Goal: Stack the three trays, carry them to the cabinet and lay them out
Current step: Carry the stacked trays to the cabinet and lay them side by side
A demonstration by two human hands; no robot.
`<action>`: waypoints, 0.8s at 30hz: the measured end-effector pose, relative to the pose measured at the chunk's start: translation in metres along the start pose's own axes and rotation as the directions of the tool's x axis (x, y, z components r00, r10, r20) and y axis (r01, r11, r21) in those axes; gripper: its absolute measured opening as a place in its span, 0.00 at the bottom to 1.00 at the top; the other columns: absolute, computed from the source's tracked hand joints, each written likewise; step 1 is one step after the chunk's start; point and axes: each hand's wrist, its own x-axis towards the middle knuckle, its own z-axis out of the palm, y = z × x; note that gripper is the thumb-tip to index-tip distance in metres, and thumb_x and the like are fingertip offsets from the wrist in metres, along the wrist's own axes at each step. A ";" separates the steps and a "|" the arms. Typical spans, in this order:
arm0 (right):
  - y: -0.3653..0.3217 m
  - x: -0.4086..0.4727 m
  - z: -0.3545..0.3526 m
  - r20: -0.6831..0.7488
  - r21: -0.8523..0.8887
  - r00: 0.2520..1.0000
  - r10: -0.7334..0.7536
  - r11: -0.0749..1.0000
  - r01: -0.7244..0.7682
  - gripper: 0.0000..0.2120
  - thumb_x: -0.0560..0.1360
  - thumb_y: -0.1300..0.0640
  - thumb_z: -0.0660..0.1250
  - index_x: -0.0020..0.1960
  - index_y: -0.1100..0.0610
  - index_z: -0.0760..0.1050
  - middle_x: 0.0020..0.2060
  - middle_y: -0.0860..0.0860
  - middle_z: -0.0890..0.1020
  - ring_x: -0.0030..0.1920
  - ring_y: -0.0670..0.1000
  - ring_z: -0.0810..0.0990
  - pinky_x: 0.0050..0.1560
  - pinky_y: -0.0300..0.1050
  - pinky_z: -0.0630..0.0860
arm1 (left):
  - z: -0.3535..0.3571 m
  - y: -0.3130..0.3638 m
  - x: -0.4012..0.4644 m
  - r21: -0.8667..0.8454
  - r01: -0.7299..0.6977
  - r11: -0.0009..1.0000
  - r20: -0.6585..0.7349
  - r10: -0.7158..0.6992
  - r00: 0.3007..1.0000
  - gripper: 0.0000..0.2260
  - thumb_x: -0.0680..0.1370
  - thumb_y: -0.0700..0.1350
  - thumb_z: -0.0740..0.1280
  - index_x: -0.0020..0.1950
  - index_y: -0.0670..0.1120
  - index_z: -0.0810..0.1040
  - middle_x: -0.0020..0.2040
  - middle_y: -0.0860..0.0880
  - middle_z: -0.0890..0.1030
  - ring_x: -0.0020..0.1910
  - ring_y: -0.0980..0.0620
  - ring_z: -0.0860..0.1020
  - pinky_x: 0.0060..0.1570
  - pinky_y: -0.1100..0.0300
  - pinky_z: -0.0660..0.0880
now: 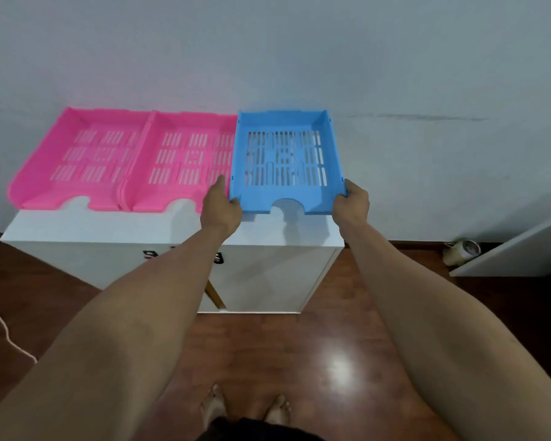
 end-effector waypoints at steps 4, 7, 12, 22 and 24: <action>0.011 0.005 0.003 0.019 0.006 1.000 0.004 1.000 -0.004 0.22 0.71 0.73 0.51 0.52 0.59 0.79 0.34 0.49 0.75 0.31 0.49 0.70 0.22 0.30 0.64 | 0.007 -0.003 -0.001 0.022 0.015 1.000 -0.005 -0.015 1.000 0.29 0.82 0.36 0.65 0.82 0.44 0.59 0.78 0.43 0.69 0.76 0.42 0.69 0.71 0.49 0.70; 0.021 0.009 0.008 0.027 -0.006 0.999 0.024 1.000 -0.024 0.22 0.71 0.73 0.51 0.52 0.60 0.79 0.35 0.48 0.76 0.31 0.49 0.71 0.22 0.30 0.64 | 0.012 -0.006 -0.001 0.032 0.021 0.999 -0.001 -0.021 1.000 0.28 0.82 0.35 0.65 0.81 0.43 0.61 0.76 0.43 0.71 0.75 0.43 0.71 0.69 0.49 0.73; 0.027 0.019 0.015 0.036 0.006 0.999 0.030 1.000 -0.031 0.23 0.74 0.74 0.51 0.55 0.58 0.79 0.39 0.50 0.79 0.34 0.48 0.74 0.26 0.30 0.68 | 0.015 -0.004 0.005 0.094 0.023 0.995 -0.032 -0.020 0.999 0.26 0.82 0.35 0.65 0.79 0.40 0.63 0.75 0.41 0.71 0.75 0.42 0.70 0.70 0.52 0.70; 0.034 0.036 0.025 0.049 -0.050 0.999 0.001 0.999 0.001 0.20 0.76 0.72 0.53 0.58 0.58 0.78 0.41 0.50 0.79 0.35 0.46 0.75 0.31 0.32 0.70 | 0.018 -0.018 0.033 0.242 0.009 0.970 -0.010 -0.006 1.000 0.33 0.80 0.44 0.69 0.82 0.43 0.59 0.79 0.44 0.67 0.79 0.41 0.65 0.77 0.40 0.59; 0.035 0.035 0.027 0.035 -0.057 0.999 -0.009 0.998 0.011 0.20 0.77 0.71 0.53 0.59 0.58 0.77 0.45 0.55 0.81 0.38 0.49 0.77 0.35 0.38 0.74 | 0.021 -0.022 0.036 0.263 0.009 0.965 -0.008 -0.007 1.000 0.33 0.81 0.44 0.69 0.82 0.44 0.58 0.80 0.44 0.67 0.79 0.41 0.64 0.77 0.39 0.58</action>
